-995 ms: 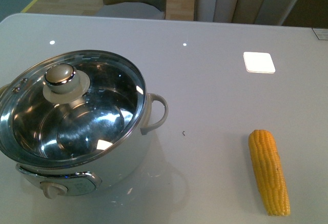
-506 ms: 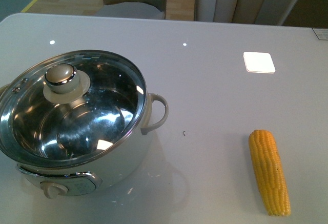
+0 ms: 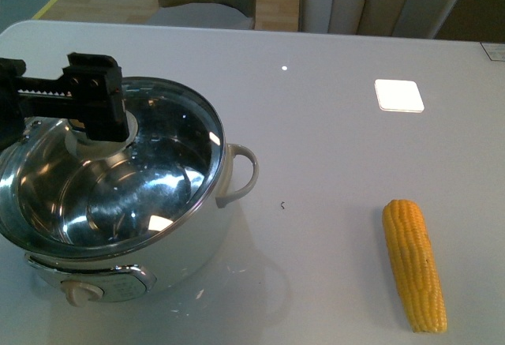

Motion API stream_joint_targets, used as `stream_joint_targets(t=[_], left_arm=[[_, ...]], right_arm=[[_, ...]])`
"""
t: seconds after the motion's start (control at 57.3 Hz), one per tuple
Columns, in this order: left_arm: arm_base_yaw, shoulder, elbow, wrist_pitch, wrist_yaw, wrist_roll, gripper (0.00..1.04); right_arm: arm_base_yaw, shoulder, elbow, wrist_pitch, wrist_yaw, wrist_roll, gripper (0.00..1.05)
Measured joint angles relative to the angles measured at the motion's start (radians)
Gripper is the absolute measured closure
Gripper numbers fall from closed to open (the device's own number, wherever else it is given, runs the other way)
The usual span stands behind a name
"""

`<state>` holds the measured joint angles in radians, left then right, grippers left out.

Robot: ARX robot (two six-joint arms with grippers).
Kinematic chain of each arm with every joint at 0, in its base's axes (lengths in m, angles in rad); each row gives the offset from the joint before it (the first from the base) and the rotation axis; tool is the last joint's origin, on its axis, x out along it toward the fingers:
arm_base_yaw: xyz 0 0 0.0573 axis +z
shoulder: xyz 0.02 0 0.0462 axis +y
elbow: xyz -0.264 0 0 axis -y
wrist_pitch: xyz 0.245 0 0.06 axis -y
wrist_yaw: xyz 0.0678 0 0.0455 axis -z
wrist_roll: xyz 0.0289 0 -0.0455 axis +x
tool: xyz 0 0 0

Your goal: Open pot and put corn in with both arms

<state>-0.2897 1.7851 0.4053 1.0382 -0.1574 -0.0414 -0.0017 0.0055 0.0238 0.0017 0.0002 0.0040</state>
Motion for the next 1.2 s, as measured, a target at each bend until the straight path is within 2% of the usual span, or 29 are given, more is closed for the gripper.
stream_joint_targets(t=[0.244,0.489,0.541,0.751,1.204], left_arm=[[-0.018,0.161,0.023,0.090,-0.011,0.000,0.07],[-0.017,0.223,0.036,0.116,-0.007,-0.008,0.08],[-0.017,0.227,0.040,0.118,-0.005,-0.008,0.13],[-0.018,0.233,0.053,0.121,0.002,-0.030,0.60],[-0.019,0.180,0.046,0.071,-0.004,-0.039,0.61]], right_arm=[[0.000,0.000,0.000,0.000,0.000,0.000,0.09],[0.000,0.000,0.000,0.000,0.000,0.000,0.09],[0.000,0.000,0.000,0.000,0.000,0.000,0.09],[0.000,0.000,0.000,0.000,0.000,0.000,0.09],[0.000,0.000,0.000,0.000,0.000,0.000,0.09]])
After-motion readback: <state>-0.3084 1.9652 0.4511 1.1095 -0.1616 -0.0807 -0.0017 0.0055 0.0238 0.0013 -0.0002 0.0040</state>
